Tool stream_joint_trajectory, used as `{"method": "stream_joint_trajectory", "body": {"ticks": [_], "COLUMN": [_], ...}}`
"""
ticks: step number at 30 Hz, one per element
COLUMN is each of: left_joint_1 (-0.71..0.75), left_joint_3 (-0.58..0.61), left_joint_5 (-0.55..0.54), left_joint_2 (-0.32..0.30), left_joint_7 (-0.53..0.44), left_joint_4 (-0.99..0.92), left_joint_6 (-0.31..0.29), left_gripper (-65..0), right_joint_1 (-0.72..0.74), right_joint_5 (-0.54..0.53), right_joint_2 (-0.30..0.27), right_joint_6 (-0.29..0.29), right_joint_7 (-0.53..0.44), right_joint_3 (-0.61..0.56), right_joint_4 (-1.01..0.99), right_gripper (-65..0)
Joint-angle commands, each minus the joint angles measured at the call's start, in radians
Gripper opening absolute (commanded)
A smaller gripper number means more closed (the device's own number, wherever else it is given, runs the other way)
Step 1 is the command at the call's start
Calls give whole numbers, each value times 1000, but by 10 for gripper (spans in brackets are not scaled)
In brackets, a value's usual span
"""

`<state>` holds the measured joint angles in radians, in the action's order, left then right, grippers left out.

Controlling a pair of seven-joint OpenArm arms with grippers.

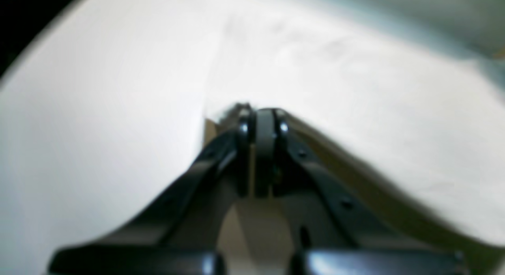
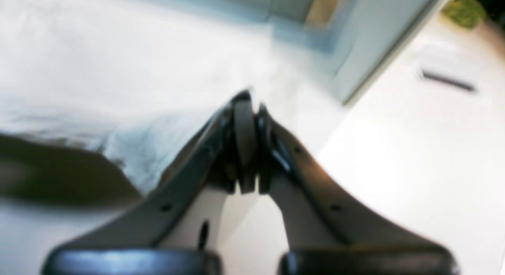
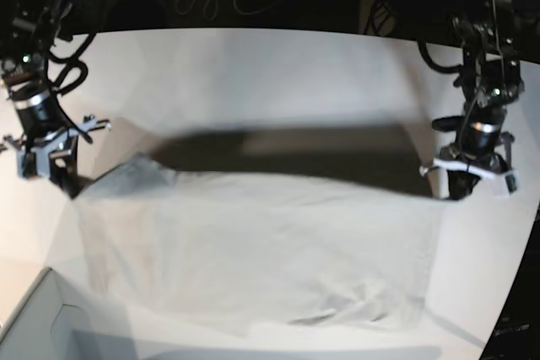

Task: Layout the t-shirt on the table in an organized manner, then fold the t-shirt properly
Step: 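Lower the shirt flat onto the table with both grippers, then grasp the shirt's side edges with both grippers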

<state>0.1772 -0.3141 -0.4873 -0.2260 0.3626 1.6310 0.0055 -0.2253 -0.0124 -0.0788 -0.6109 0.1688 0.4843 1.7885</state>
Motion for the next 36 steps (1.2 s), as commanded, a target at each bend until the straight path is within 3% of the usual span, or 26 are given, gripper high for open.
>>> {"method": "stream_joint_trajectory", "body": {"ticks": [1, 4, 8, 16, 23, 30, 36], "left_joint_1": [15, 104, 169, 255, 232, 124, 49], "left_joint_3": [-33, -93, -129, -207, -228, -221, -147], "left_joint_5": [-3, -3, -3, -3, -3, 6, 6], "left_joint_2": [4, 46, 50, 50, 43, 20, -36], "left_joint_7": [-30, -30, -30, -30, -33, -29, -29], "left_joint_4": [18, 27, 27, 27, 28, 24, -30], "left_joint_6": [-3, -3, -3, -3, -3, -3, -3], "left_gripper": [-650, -650, -650, -650, -650, -650, -650], "right_joint_1": [-30, -162, -306, -435, -382, -214, -7], "right_joint_5": [-42, -120, -180, -203, -202, -197, -5], "right_joint_2": [-6, -6, 14, 64, 20, -8, -8], "right_joint_6": [3, 3, 3, 3, 3, 3, 3], "right_joint_7": [-50, -153, -295, -447, -464, -456, -380], "right_joint_3": [9, 9, 9, 0, -74, -160, -171], "right_joint_4": [21, 24, 18, -29, -121, -143, -278], "right_gripper": [-650, -650, -650, -650, -650, -650, -650]}}
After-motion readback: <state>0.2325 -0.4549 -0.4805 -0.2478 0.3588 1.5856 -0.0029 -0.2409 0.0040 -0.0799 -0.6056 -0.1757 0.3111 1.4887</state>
